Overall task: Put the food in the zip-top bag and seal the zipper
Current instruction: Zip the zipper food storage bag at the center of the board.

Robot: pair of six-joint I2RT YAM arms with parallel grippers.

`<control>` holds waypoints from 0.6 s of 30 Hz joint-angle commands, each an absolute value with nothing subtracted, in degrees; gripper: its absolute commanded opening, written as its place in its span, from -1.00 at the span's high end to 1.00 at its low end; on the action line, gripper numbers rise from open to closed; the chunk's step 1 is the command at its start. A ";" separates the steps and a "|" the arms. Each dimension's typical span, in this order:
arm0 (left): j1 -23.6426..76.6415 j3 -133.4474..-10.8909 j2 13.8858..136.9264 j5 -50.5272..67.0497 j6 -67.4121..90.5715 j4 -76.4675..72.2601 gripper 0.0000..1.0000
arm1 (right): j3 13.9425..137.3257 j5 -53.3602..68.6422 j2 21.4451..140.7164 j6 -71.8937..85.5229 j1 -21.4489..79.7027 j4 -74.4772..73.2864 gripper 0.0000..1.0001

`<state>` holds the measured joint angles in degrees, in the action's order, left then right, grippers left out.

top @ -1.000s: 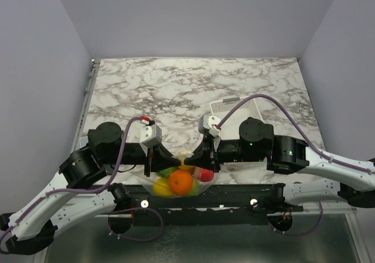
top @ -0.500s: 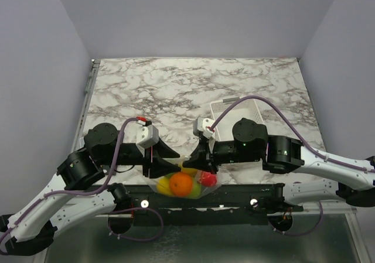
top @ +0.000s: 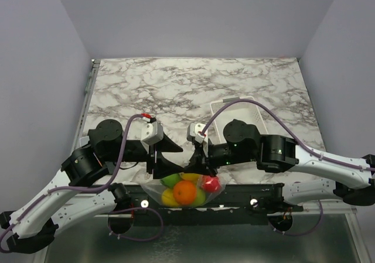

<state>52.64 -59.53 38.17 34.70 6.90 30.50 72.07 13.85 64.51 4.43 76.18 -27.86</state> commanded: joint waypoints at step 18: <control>52.98 -58.18 41.03 43.13 7.69 26.28 0.12 | 75.15 14.20 65.87 3.34 76.61 -29.36 0.99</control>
